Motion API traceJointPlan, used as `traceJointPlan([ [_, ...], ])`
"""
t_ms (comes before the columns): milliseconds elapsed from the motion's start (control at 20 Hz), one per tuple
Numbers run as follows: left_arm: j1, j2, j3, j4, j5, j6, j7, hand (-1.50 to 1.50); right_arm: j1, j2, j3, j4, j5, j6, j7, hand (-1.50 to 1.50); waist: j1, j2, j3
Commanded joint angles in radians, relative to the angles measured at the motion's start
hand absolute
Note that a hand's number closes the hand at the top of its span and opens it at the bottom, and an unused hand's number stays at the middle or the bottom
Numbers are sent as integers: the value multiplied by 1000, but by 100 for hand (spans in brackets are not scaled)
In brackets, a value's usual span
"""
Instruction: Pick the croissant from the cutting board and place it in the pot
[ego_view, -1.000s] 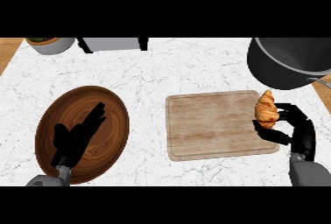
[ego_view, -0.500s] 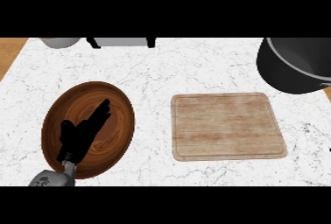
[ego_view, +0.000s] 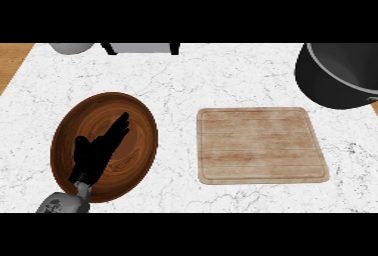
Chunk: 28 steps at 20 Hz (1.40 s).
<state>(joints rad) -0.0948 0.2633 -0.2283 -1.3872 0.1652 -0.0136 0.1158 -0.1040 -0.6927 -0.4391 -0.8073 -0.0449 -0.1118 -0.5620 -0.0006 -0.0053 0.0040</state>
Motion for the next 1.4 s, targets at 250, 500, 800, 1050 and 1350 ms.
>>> traceJointPlan([
  [250,-7,1,39,3,-6,-26,38,0,-93,-93,88,-184,128,-87,316,150,4,5,-5],
  [500,16,-9,9,24,-36,-43,2,0,-271,-131,197,-185,222,-64,502,150,17,7,-5],
  [800,45,-32,11,6,-41,-41,-10,0,-486,-147,285,18,339,-10,575,150,33,11,-4],
  [1050,12,-22,20,-43,-34,-56,39,0,-636,-107,348,229,451,-18,548,150,46,15,-2],
  [1350,-29,-56,4,43,-64,-52,-5,0,-732,-108,522,320,682,-47,694,150,69,28,-4],
])
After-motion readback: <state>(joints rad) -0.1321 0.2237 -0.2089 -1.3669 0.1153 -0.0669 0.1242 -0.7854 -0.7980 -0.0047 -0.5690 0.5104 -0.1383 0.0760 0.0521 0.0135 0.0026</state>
